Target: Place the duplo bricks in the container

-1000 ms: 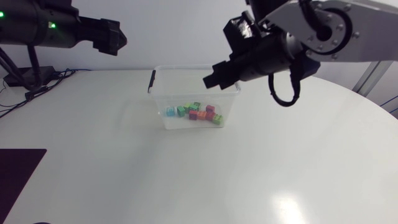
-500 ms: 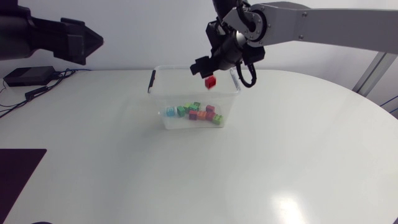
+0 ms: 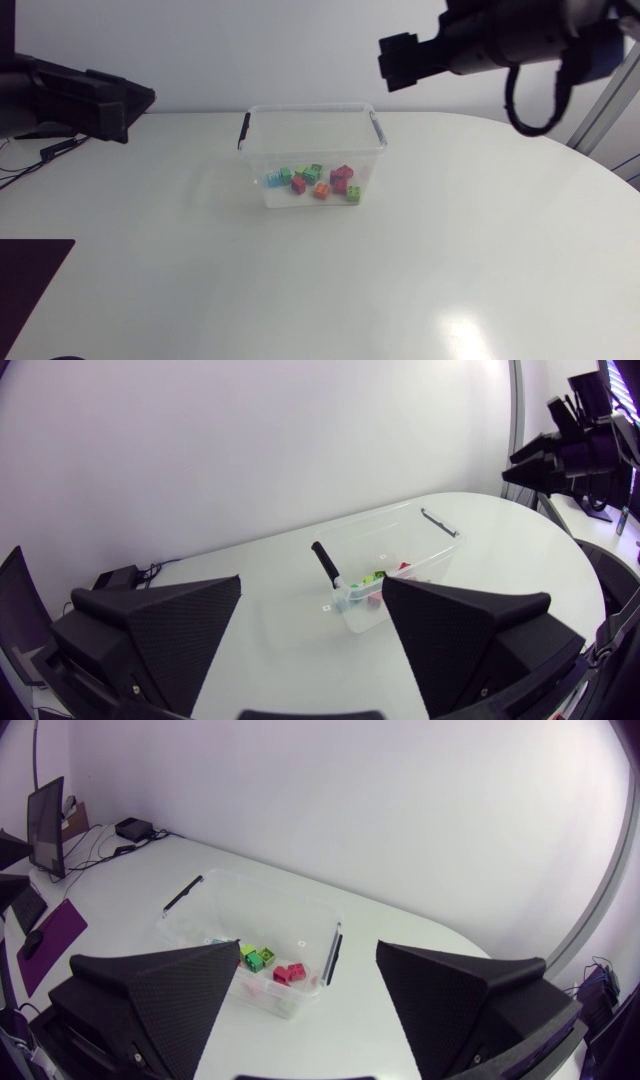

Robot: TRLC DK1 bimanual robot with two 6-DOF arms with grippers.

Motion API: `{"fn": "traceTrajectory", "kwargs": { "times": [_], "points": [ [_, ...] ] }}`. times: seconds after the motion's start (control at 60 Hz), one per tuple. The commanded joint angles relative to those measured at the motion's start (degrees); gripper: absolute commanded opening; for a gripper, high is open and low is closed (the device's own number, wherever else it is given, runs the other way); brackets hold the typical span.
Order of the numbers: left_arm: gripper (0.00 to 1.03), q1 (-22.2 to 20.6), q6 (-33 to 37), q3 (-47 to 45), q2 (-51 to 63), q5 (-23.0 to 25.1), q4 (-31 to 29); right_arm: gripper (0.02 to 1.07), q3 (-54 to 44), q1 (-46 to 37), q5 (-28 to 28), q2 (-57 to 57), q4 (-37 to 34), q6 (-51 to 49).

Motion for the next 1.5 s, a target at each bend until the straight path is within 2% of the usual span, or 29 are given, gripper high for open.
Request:
{"fn": "traceTrajectory", "kwargs": {
  "times": [0.0, 0.283, 0.65, 1.283, 1.4, 1.483],
  "points": [
    [0.99, -0.4, 0.9, -2.5, -2.9, -1.2, 1.2, 1.02, -5.4, -1.6, 1.0, -6.2, -1.3, 0.7],
    [0.99, 3.2, 3.6, -9.2, -10.8, -2.7, 2.6, 1.02, -15.9, -7.5, 2.4, -22.5, -4.3, 0.0],
    [0.99, 11.1, 7.2, -17.8, -21.1, -4.3, 4.4, 1.02, -25.5, -16.0, 2.5, -38.0, -6.3, -2.4],
    [0.99, 17.6, 16.6, -34.7, -37.9, -4.7, 11.9, 1.02, -46.0, -26.2, 2.6, -60.7, 1.1, -11.2],
    [0.99, 17.6, 17.8, -37.5, -41.0, -4.7, 12.6, 1.02, -49.3, -26.9, 2.6, -64.7, 1.3, -11.9],
    [0.99, 18.2, 16.0, -39.5, -41.7, -3.2, 14.2, 1.02, -51.8, -27.3, 1.4, -65.7, 3.5, -10.9]
  ]
}}
